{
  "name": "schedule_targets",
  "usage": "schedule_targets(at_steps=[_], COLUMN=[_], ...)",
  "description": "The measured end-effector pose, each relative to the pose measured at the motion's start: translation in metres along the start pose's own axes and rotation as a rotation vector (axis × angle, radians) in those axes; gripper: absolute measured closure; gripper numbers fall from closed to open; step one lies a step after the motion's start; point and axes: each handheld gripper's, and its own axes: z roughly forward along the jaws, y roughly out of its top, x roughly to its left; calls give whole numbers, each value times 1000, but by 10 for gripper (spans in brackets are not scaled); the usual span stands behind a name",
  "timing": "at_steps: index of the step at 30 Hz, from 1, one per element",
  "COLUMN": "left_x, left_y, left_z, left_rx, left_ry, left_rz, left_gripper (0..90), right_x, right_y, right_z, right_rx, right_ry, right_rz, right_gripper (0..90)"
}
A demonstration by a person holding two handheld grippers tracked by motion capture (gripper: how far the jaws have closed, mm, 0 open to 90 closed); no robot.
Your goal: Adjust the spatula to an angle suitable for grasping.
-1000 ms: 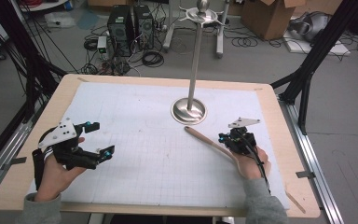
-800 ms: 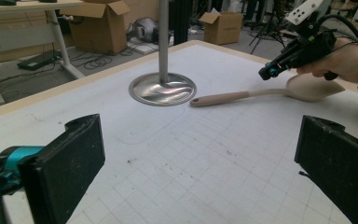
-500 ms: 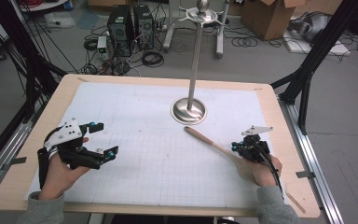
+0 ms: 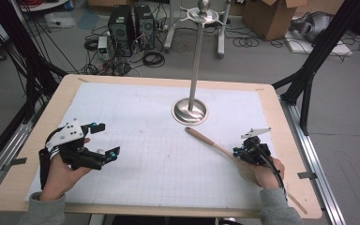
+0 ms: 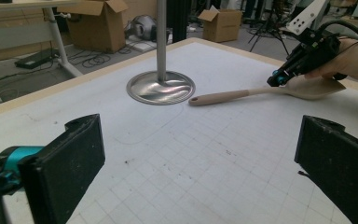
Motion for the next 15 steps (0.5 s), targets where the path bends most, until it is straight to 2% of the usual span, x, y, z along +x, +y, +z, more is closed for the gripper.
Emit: schedule_targets(at_steps=[9,15], left_x=[0,-1], left_y=[0,0], left_z=[2,4], left_rx=[3,7], left_ry=[-5,-8], left_rz=[2,3], left_gripper=[19,19], right_x=[7,18], right_y=[0,1], right_z=[-1,-3], right_rx=[40,66], right_ry=[11,28], right_rz=[-2,-32], right_gripper=[900,900])
